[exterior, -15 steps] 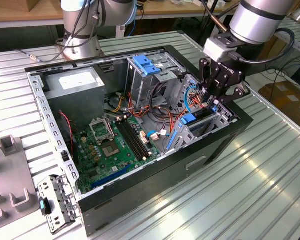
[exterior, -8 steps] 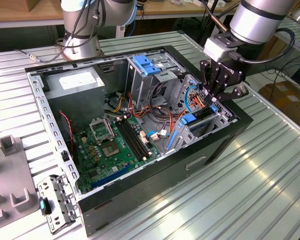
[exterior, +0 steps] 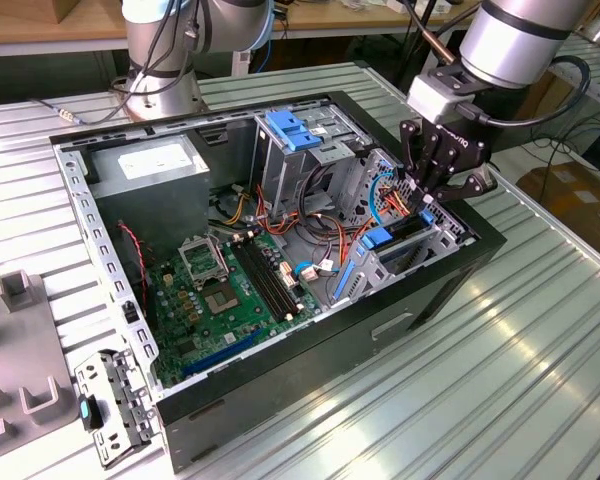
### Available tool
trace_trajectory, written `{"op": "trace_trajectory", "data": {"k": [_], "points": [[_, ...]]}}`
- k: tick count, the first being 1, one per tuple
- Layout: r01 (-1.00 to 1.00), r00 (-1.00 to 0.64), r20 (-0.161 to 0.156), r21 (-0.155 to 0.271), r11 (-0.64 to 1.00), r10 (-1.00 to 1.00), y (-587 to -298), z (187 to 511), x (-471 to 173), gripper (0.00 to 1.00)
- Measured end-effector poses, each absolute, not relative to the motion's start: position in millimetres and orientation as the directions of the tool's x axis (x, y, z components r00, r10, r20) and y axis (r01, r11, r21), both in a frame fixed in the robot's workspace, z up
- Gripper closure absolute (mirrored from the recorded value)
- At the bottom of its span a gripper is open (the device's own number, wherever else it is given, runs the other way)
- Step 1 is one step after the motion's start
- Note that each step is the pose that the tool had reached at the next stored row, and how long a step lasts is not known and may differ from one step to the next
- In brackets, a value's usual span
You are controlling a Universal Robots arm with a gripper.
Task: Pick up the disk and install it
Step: 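Insert the second disk wire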
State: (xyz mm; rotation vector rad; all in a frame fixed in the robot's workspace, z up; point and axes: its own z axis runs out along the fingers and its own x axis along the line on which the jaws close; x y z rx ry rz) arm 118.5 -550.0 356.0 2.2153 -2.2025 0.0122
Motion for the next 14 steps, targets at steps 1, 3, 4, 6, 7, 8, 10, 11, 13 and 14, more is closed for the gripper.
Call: {"op": "trace_trajectory", "data": {"k": [1,3,4,6,7,8,10,11,13,14], "points": [[-1.0,0.006,0.018,0.007,-0.006,-1.0,-550.0,356.0,118.5,0.89],[-1.0,0.006,0.018,0.007,-0.006,-1.0,-550.0,356.2,118.5,0.89],[-1.0,0.006,0.018,0.007,-0.006,-1.0,-550.0,356.2,118.5,0.89],[-1.0,0.006,0.018,0.007,-0.006,-1.0,-550.0,356.4,117.5,0.89],[-1.0,0.006,0.018,0.007,-0.006,-1.0,-550.0,356.3,116.3,0.89],[-1.0,0.006,0.018,0.007,-0.006,-1.0,-550.0,356.3,115.1,0.89],[-1.0,0.006,0.018,0.007,-0.006,-1.0,-550.0,356.3,111.8,0.89],[-1.0,0.006,0.018,0.007,-0.006,-1.0,-550.0,356.3,109.6,0.89],[-1.0,0.006,0.018,0.007,-0.006,-1.0,-550.0,356.3,102.8,0.89],[-1.0,0.006,0.018,0.007,-0.006,-1.0,-550.1,356.3,101.5,0.89]]}}
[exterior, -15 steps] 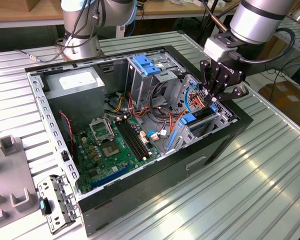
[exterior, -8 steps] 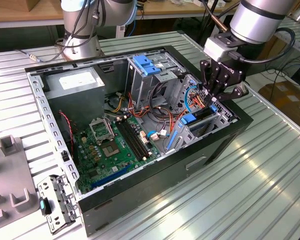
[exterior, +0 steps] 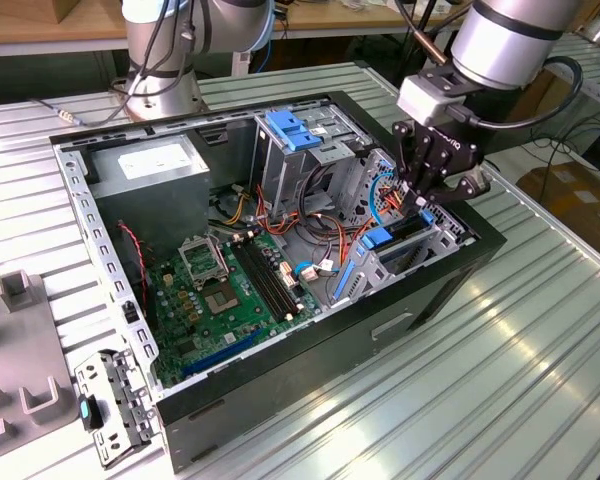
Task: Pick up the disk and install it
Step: 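Insert the second disk wire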
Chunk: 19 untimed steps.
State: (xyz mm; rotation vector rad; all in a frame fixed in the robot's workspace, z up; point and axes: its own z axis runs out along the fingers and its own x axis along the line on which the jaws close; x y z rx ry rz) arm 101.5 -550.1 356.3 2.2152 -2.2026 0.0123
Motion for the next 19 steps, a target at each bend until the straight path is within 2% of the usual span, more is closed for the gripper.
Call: {"op": "trace_trajectory", "data": {"k": [7,19], "points": [[-1.0,0.006,0.016,0.007,-0.006,-1.0,-550.1,374.4,101.4,0.89],[-1.0,0.006,0.016,0.007,-0.006,-1.0,-550.0,380.0,101.4,0.89]]}}
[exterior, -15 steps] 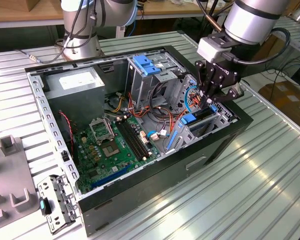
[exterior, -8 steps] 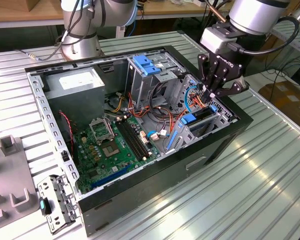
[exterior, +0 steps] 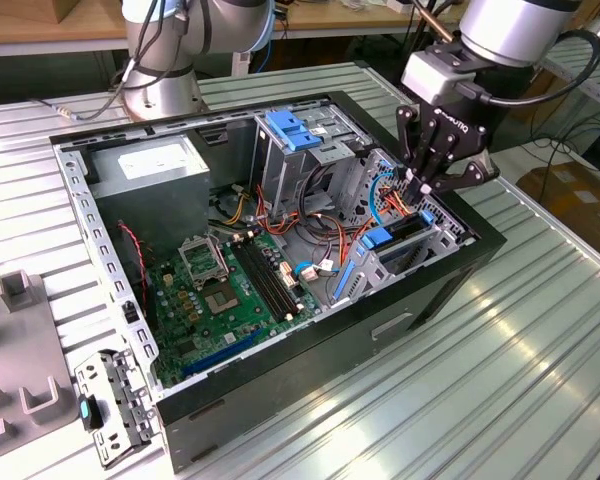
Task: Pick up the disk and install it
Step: 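Insert the second disk wire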
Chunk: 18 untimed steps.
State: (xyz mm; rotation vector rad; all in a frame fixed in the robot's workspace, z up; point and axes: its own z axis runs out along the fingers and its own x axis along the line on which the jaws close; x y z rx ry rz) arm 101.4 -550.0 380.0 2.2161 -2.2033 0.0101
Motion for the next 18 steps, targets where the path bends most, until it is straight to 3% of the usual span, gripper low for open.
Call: {"op": "trace_trajectory", "data": {"k": [5,18], "points": [[-1.0,0.006,0.017,0.008,-0.006,-1.0,-548.0,397.4,101.5,0.89],[-1.0,0.007,0.043,0.028,-0.005,-0.999,-529.0,400.5,103.0,0.89]]}}
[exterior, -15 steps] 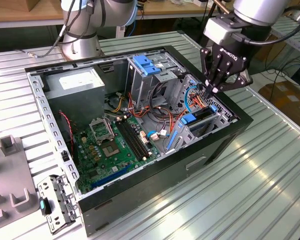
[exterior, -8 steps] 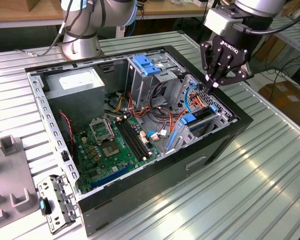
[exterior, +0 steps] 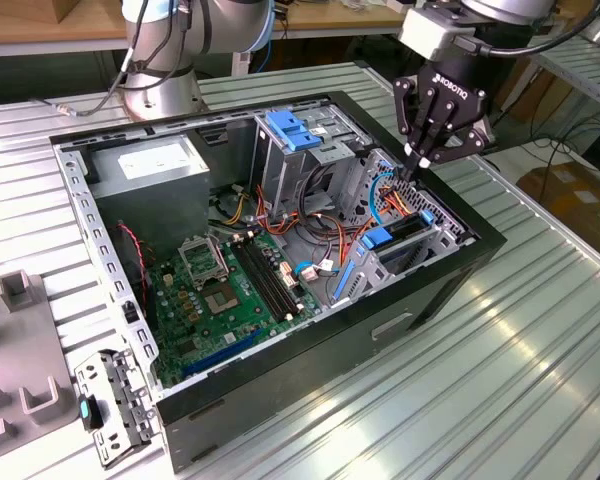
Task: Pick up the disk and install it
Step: 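Insert the second disk wire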
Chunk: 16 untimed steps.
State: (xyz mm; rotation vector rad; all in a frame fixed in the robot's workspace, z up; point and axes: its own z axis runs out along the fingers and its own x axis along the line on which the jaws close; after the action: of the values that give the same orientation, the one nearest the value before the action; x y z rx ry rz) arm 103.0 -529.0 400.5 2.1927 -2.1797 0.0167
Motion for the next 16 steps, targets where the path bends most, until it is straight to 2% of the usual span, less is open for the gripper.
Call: {"op": "trace_trajectory", "data": {"k": [9,16], "points": [[-0.999,0.007,0.061,0.037,-0.005,-0.998,-521.3,400.5,103.7,0.89],[-0.999,0.008,0.167,0.044,0.0,-0.986,-502.3,399.4,104.6,0.89]]}}
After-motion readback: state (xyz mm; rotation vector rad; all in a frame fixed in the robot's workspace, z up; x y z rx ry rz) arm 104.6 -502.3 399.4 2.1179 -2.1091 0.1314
